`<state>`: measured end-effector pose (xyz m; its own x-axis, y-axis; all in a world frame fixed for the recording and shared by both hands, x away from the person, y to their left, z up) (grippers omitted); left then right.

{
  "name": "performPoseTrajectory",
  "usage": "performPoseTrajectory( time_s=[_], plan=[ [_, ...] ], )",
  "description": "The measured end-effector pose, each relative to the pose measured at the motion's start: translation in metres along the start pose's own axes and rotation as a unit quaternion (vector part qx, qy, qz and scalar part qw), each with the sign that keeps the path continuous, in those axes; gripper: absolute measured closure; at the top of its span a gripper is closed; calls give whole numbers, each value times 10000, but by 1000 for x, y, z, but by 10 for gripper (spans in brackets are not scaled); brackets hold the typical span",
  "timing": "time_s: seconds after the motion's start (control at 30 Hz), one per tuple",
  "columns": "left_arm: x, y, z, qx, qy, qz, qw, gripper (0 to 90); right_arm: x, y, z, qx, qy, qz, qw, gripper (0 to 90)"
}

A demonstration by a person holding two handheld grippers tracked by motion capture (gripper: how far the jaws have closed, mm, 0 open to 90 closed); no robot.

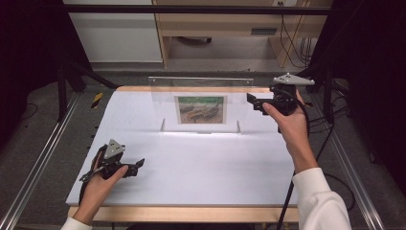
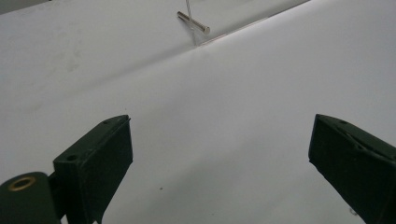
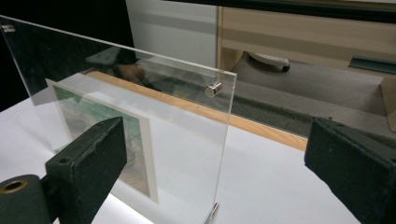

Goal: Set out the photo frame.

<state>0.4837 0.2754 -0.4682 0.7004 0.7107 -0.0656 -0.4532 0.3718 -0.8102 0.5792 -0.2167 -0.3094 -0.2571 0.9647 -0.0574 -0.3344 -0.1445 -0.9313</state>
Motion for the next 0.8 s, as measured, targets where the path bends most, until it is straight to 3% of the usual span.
performPoseTrajectory(
  time_s=[0.4, 0.8],
  plan=[
    [-5, -1, 1, 10, -48, -63, 10000, 44, 5, 9, 32, 48, -11, 39, 10000, 57],
    [-2, 0, 5, -31, -96, -12, 9999, 44, 5, 36, 44, 231, -13, 90, 9997, 56]
  ],
)
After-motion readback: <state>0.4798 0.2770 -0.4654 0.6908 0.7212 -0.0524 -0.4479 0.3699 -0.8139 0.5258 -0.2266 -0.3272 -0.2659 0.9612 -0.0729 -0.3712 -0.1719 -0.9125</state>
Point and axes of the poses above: each handheld gripper's, and its own axes: z roughly backward along the jaws, y roughly out of its underside, x roughly to its left, the point moved 2 cm from there along -z, roughly forward along the jaws, and after that the axes turned 14 degrees about y, right-handed, at the moved point
